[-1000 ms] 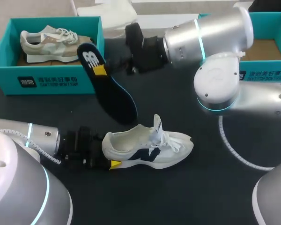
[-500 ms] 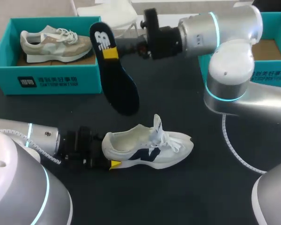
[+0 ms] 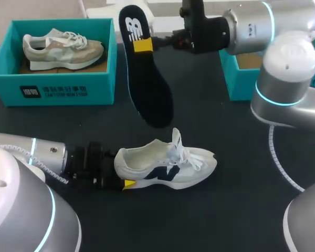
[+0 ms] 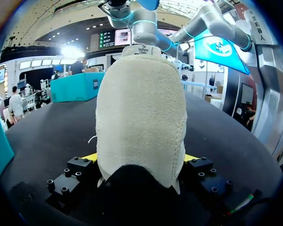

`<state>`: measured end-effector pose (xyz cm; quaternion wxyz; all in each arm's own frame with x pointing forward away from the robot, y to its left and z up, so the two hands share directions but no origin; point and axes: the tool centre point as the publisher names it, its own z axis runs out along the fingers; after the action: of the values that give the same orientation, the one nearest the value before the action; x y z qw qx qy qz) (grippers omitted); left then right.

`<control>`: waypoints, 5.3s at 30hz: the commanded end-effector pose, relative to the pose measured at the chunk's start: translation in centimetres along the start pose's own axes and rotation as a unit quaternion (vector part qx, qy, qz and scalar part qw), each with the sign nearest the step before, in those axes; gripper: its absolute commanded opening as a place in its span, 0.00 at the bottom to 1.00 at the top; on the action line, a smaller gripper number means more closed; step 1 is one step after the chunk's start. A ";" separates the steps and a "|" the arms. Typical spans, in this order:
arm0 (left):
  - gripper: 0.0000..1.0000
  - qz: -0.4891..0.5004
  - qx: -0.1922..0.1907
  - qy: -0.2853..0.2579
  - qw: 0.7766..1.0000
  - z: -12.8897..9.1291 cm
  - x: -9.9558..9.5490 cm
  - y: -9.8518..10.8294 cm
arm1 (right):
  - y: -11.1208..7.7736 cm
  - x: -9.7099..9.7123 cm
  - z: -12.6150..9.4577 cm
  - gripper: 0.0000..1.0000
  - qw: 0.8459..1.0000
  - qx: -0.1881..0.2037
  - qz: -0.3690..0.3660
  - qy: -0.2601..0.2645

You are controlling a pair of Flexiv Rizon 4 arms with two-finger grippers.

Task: Take the shoe out of the shoebox, open the shoe tongue, remove and reinsert the insole, then place the shoe into the shoebox

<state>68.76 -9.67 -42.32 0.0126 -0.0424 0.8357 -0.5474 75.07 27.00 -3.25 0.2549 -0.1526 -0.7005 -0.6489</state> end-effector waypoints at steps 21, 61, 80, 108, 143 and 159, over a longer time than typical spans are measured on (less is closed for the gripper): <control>0.00 0.000 -0.001 -0.001 1.000 0.3 0.4 0.4 | 0.2 2.0 -2.0 0.00 0.997 -0.039 0.048 -0.043; 0.00 0.000 -0.001 -0.001 1.000 0.3 0.4 0.4 | -4.0 10.8 -5.9 0.00 0.977 -0.089 0.178 -0.071; 0.00 0.000 -0.001 -0.001 1.000 0.3 0.4 0.4 | -4.6 12.1 -5.2 0.00 0.978 -0.072 0.189 -0.050; 1.00 -0.005 -0.016 0.014 1.000 0.2 0.2 0.6 | -4.6 12.1 -5.2 0.00 0.978 -0.072 0.189 -0.050; 1.00 0.035 -0.100 0.064 0.992 -6.2 -0.2 -3.6 | -4.6 12.1 -5.2 0.00 0.978 -0.072 0.189 -0.050; 1.00 0.054 -0.146 0.056 0.986 -6.7 -0.4 -4.5 | -4.6 12.1 -5.2 0.00 0.978 -0.072 0.189 -0.050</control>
<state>69.21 -5.11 -36.74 -0.0117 0.0359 0.8968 -0.4407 63.36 19.57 -0.19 0.3258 -0.3308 -0.6218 -0.6307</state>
